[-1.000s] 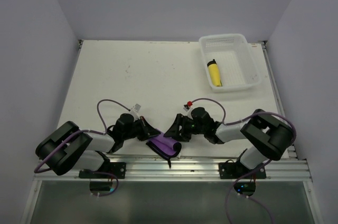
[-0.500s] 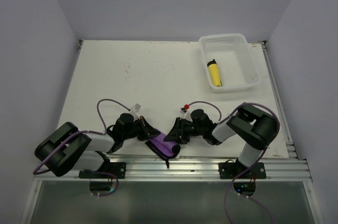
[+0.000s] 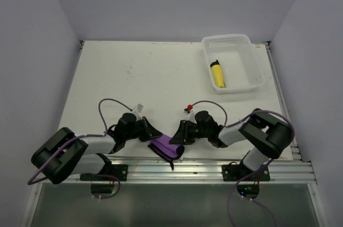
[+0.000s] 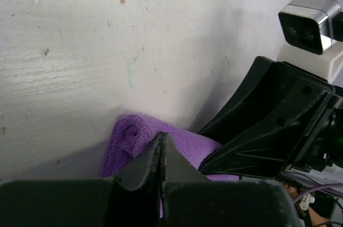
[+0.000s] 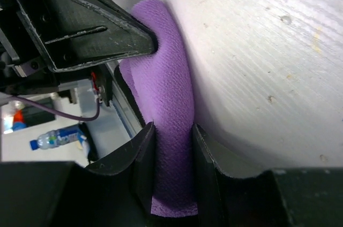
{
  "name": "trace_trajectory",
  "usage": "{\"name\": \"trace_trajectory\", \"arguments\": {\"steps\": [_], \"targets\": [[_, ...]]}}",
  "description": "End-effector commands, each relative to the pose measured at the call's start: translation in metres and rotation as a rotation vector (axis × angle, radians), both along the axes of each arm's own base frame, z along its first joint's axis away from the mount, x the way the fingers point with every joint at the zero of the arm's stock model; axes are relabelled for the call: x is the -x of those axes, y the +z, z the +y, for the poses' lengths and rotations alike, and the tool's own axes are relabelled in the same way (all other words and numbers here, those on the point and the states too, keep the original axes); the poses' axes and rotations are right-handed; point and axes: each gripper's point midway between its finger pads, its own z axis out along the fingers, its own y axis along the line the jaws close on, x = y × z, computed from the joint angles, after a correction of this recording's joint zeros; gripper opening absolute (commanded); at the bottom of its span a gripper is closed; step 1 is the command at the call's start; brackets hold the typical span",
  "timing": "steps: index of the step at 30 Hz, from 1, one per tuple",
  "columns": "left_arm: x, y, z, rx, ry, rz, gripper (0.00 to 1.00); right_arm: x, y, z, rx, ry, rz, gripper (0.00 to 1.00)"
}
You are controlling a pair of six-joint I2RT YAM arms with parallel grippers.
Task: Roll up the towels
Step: Roll the towel
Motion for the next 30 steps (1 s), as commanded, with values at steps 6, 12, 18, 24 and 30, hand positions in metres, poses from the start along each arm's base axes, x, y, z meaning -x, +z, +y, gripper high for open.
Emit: {"name": "trace_trajectory", "arguments": {"steps": [6,12,18,24,30], "targets": [[-0.021,-0.002,0.021,-0.163,0.07,-0.041,0.02,0.013,-0.012,-0.015,0.245,0.13,-0.156,0.21],[-0.036,0.019,0.019,-0.161,0.082,-0.092,0.02,0.017,-0.007,-0.009,0.3,0.15,-0.276,0.1],[-0.044,0.044,0.018,-0.144,0.095,-0.145,0.02,0.025,0.019,-0.01,0.426,0.179,-0.567,0.0],[-0.048,0.055,0.015,-0.122,0.102,-0.167,0.02,0.019,0.032,-0.018,0.55,0.134,-0.743,0.0],[-0.054,0.063,0.008,-0.1,0.095,-0.184,0.02,0.001,0.043,-0.026,0.68,0.037,-0.884,0.0]]}}
